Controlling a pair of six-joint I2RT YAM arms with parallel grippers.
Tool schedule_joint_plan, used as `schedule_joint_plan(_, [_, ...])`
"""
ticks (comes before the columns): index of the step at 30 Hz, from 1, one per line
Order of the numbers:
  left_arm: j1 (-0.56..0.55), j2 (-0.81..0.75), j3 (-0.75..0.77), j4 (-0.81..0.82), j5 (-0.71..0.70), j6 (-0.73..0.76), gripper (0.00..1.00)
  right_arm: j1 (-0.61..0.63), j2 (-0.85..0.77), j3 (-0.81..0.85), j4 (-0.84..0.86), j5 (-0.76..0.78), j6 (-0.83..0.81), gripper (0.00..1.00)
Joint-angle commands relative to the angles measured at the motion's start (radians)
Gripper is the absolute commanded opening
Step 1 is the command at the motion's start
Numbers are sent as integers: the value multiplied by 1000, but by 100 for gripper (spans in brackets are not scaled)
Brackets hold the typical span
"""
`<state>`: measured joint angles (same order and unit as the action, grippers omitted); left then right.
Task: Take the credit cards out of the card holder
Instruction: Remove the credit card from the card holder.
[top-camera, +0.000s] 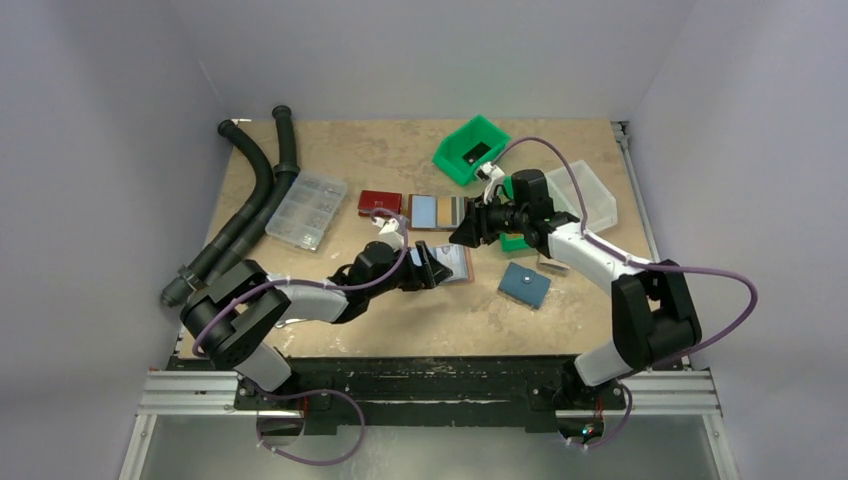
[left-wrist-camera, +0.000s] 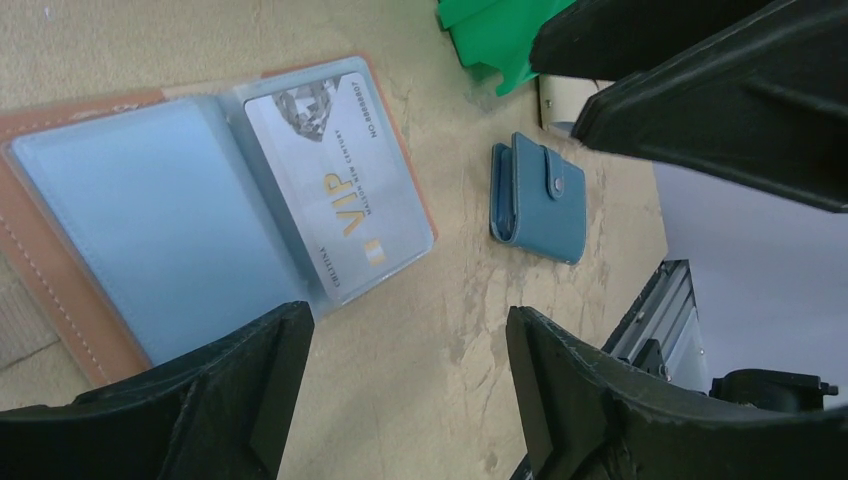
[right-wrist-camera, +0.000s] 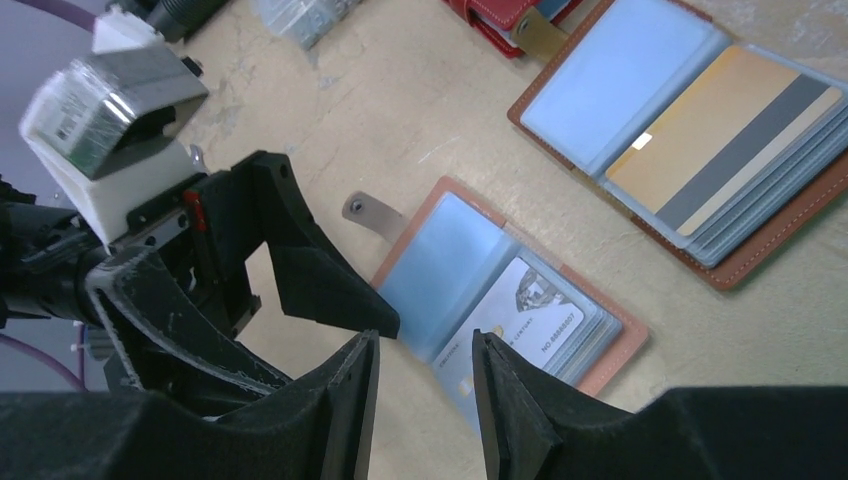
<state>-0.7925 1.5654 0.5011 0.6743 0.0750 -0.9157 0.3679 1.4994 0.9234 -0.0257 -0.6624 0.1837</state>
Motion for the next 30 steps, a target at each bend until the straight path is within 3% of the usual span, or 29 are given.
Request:
schedule_joint_plan(1, [1, -13, 50, -48, -21, 84, 75, 0, 29, 22, 10, -58, -54, 47])
schedule_joint_plan(8, [1, -29, 79, -126, -56, 151, 74, -3, 45, 31, -2, -86, -82, 47])
schedule_joint_plan(18, [4, -32, 82, -87, -60, 161, 70, -9, 94, 28, 20, -44, 12, 47])
schedule_joint_plan(30, [20, 8, 65, 12, -34, 110, 66, -9, 132, 36, 20, 53, 55, 34])
